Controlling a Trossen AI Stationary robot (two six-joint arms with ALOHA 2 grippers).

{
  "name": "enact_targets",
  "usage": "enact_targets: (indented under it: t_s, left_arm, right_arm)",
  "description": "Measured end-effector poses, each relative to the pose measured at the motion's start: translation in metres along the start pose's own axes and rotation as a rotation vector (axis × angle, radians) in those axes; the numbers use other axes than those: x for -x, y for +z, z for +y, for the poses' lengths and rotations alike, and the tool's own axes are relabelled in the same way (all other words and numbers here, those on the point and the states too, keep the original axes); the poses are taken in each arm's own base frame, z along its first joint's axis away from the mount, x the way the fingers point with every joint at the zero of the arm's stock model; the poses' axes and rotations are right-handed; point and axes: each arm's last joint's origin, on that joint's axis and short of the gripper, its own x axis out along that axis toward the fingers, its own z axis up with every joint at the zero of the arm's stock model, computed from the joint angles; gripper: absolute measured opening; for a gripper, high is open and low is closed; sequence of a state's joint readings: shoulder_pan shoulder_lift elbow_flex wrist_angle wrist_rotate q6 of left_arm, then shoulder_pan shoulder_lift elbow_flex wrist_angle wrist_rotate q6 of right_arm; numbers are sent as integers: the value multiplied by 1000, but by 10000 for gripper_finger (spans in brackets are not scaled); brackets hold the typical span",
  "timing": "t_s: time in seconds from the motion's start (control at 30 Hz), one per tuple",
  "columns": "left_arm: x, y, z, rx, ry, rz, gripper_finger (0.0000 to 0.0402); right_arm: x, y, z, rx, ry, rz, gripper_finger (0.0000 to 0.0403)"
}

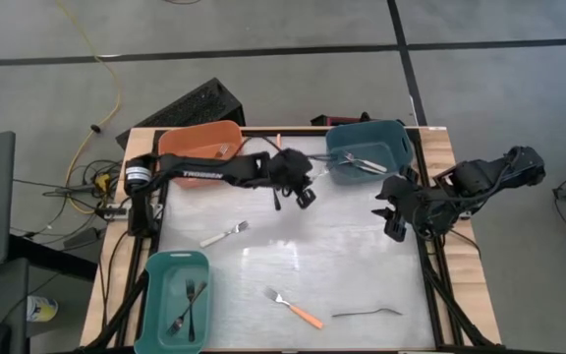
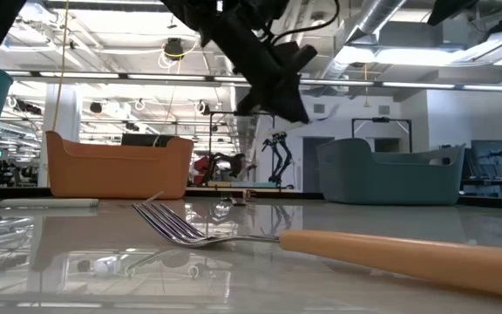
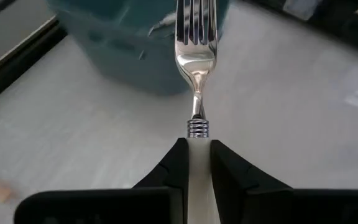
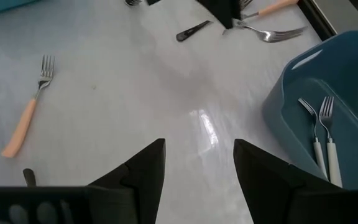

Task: Sort silverware by color (type)
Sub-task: Put the white fork into the blue bin

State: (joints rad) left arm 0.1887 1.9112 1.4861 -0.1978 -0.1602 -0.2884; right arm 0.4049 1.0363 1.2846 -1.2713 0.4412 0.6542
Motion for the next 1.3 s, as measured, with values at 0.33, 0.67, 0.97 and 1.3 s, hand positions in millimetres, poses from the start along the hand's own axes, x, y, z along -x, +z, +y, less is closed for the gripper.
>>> enact_targets:
  t_s: [0.33, 0.67, 0.97, 1.3]
  left_arm:
    - [-1, 66, 31, 87, -84, -226, 26]
    - [-65, 120, 52, 90, -158, -234, 26]
    - [-100, 96, 61, 151, -160, -171, 28]
    - [-104, 94, 52, 95, -161, -192, 103]
  right_arm:
    - [0, 0, 0, -2, -3, -2, 212]
    - [0, 1, 0, -9, 1, -15, 212]
    - [-3, 6, -3, -53, -22, -37, 212]
    - [-4, 8, -6, -55, -42, -48, 212]
